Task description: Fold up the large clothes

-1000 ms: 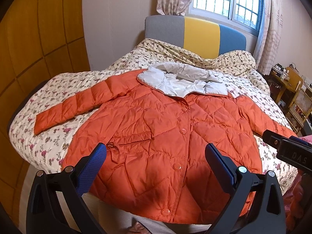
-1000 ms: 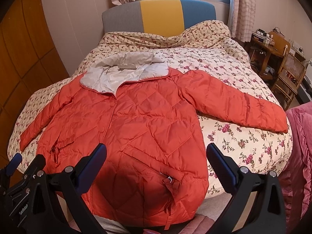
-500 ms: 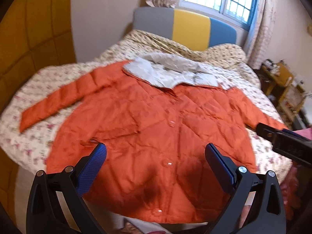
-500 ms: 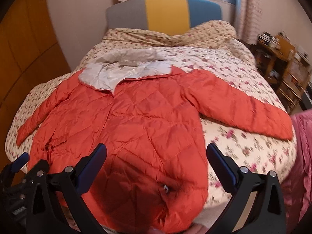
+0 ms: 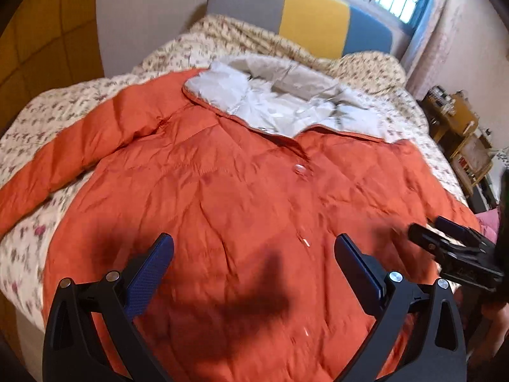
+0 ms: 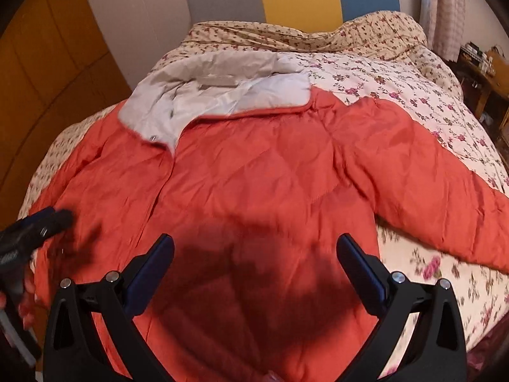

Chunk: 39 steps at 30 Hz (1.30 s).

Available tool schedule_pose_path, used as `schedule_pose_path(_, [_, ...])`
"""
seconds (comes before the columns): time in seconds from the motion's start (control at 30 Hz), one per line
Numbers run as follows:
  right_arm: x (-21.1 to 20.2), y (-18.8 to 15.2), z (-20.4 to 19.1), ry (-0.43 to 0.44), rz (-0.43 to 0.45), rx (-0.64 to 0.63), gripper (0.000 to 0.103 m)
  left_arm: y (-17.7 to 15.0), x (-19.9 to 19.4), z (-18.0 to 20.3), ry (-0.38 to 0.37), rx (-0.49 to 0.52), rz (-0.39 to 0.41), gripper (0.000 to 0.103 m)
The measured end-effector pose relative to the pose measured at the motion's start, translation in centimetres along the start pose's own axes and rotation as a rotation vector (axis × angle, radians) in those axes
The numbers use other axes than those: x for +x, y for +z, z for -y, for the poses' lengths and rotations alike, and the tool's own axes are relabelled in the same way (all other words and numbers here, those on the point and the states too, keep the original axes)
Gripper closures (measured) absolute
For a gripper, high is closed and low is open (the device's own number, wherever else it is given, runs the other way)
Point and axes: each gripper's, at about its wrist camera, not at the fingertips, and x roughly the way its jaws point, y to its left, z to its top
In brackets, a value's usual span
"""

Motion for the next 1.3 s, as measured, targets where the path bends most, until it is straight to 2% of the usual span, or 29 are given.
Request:
schedule_pose_path(0.1, [0.9,1.8,1.4,0.0,0.019,0.032,0.002,3.3,2.3,-1.0,0.015,0.002,-0.007,0.003])
schedule_pose_path(0.23, [2.9,5.2,3.1,-0.012,0.043,0.074,0.002,8.0,5.5,-1.5,0.0,0.033,-0.001,0.003])
schedule_pose_path(0.3, [3.9,7.1,3.8,-0.019,0.058,0.084,0.008,10.4,7.3,-1.8,0.024,0.044,0.001,0.003])
schedule_pose_path(0.4, [5.4,9.6,4.7,-0.014,0.087,0.101,0.015,13.7,9.5,-2.0,0.073,0.078,0.026,0.003])
schedule_pose_path(0.5, [6.9,12.5,5.5,-0.003,0.116,0.122,0.017,16.7,11.1,-1.9,0.102,0.1,0.04,0.003])
schedule_pose_path(0.57, [8.1,14.5,5.9,0.005,0.134,0.13,0.019,18.7,12.0,-1.5,0.091,0.12,0.071,0.003])
schedule_pose_path(0.67, [10.0,17.0,6.1,-0.011,0.142,0.13,0.02,21.6,13.7,-1.1,0.138,0.17,0.131,0.003])
schedule_pose_path(0.73, [11.4,18.4,6.3,-0.036,0.135,0.131,0.022,22.6,15.1,-1.0,0.159,0.181,0.127,0.012])
schedule_pose_path(0.87, [14.7,20.2,6.9,-0.049,0.093,0.156,0.033,23.8,18.7,-1.4,0.163,0.224,0.07,0.03])
schedule_pose_path(0.9, [15.7,20.4,7.2,-0.052,0.078,0.169,0.044,23.7,19.2,-1.5,0.177,0.231,0.062,0.033])
schedule_pose_path(0.97, [16.9,20.2,7.5,-0.033,0.052,0.183,0.062,23.7,20.2,-2.2,0.186,0.221,0.049,0.047])
schedule_pose_path(1.0, [17.2,20.0,7.5,-0.02,0.047,0.187,0.068,23.7,20.5,-2.8,0.166,0.2,0.043,0.051])
schedule_pose_path(1.03, [17.2,19.8,7.5,-0.016,0.052,0.186,0.072,23.6,20.6,-3.2,0.158,0.184,0.042,0.06])
schedule_pose_path(1.1, [16.7,19.3,7.1,-0.004,0.083,0.165,0.086,23.6,20.4,-4.0,0.14,0.168,0.053,0.064])
schedule_pose_path(1.17, [15.5,18.7,6.5,-0.015,0.131,0.117,0.089,23.3,19.6,-4.0,0.137,0.178,0.077,0.071])
schedule_pose_path(1.3, [13.6,17.3,6.3,-0.008,0.201,0.082,0.092,22.3,17.4,-5.1,0.123,0.139,0.143,0.074])
